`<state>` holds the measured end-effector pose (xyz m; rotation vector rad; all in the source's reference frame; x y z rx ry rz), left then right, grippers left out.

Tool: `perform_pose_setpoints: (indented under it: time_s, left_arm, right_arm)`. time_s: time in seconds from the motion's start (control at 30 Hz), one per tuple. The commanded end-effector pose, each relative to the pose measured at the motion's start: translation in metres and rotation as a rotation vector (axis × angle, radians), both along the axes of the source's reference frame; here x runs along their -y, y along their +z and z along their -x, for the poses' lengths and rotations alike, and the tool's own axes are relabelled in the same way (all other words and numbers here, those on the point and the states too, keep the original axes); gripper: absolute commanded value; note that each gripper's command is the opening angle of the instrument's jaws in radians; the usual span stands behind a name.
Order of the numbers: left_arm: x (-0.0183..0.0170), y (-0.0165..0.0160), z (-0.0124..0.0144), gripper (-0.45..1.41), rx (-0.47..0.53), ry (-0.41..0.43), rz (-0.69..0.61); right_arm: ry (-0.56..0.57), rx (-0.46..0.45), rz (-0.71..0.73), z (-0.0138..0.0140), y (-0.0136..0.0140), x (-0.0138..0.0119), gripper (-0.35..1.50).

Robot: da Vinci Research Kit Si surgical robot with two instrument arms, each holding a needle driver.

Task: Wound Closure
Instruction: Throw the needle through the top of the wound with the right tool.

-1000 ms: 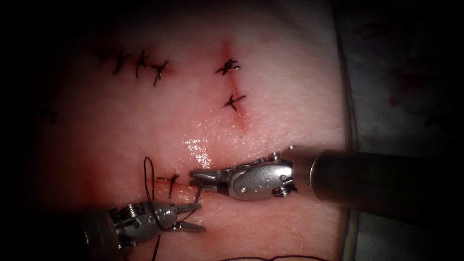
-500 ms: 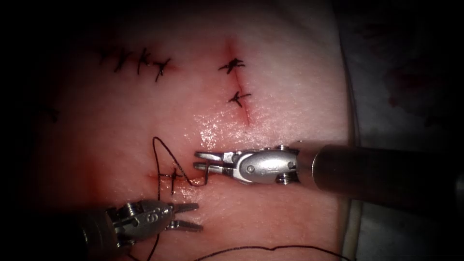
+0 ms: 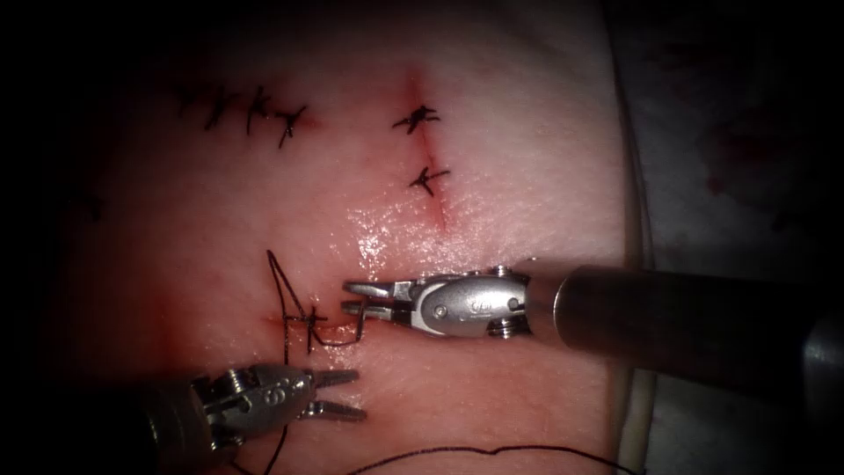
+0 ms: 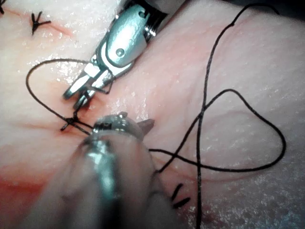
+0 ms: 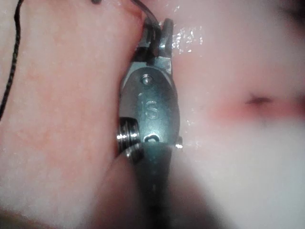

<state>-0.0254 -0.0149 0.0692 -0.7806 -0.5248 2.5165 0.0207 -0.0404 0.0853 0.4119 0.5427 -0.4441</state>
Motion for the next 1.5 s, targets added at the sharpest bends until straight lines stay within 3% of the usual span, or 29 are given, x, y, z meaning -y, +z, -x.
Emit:
perform_pose_setpoints:
  time_s: [0.03, 0.1, 0.23, 0.27, 0.3, 0.33, 0.47, 0.53, 0.63, 0.87, 1.1, 1.2, 1.5]
  left_arm:
    - [0.0000, 0.0006, 0.0005, 0.15, 0.002, 0.002, 0.001]
    - [0.0000, 0.0006, 0.0005, 0.15, 0.002, 0.002, 0.000]
    - [0.0000, 0.0006, 0.0005, 0.15, 0.002, 0.002, 0.000]
    - [0.0000, 0.0006, 0.0005, 0.15, 0.002, 0.002, 0.000]
    - [0.0000, 0.0006, 0.0005, 0.15, 0.002, 0.002, 0.000]
    - [0.0000, 0.0006, 0.0005, 0.15, 0.002, 0.001, 0.000]
    - [0.0000, 0.0006, 0.0006, 0.17, 0.002, 0.001, 0.000]
    - [0.0000, 0.0006, 0.0005, 0.17, 0.002, 0.001, 0.000]
    - [-0.0001, 0.0005, 0.0005, 0.17, 0.003, 0.002, -0.001]
    - [-0.0007, 0.0004, 0.0008, 0.17, 0.001, -0.003, -0.005]
    - [-0.0027, -0.0005, 0.0012, 0.15, 0.043, -0.093, 0.068]
    - [-0.0037, -0.0011, 0.0016, 0.15, 0.078, -0.131, 0.114]
    - [-0.0030, 0.0005, 0.0022, 0.15, 0.063, -0.132, 0.138]
  right_arm:
    - [-0.018, -0.003, -0.002, -0.0009, 0.0003, 0.0004, -0.35]
    - [-0.012, -0.020, -0.010, -0.0010, 0.0001, 0.0004, -0.35]
    - [0.165, -0.092, -0.046, -0.0011, -0.0015, -0.0005, -0.35]
    - [0.249, -0.146, -0.036, -0.0013, -0.0031, -0.0014, 0.19]
    - [0.353, -0.205, 0.004, -0.0015, -0.0051, -0.0027, 0.61]
    - [0.399, -0.231, 0.012, -0.0017, -0.0060, -0.0033, 0.73]
    - [0.615, -0.337, 0.006, -0.0022, -0.0108, -0.0065, 0.88]
    - [0.704, -0.392, 0.017, -0.0026, -0.0133, -0.0083, 1.11]
    - [0.763, -0.472, 0.096, -0.0027, -0.0157, -0.0099, 1.31]
    - [0.773, -0.525, 0.214, -0.0029, -0.0180, -0.0108, 1.31]
    - [0.785, -0.543, 0.254, -0.0033, -0.0200, -0.0124, 1.25]
    - [0.793, -0.555, 0.281, -0.0046, -0.0209, -0.0133, 1.25]
    - [0.767, -0.568, 0.322, -0.0083, -0.0204, -0.0145, 1.26]
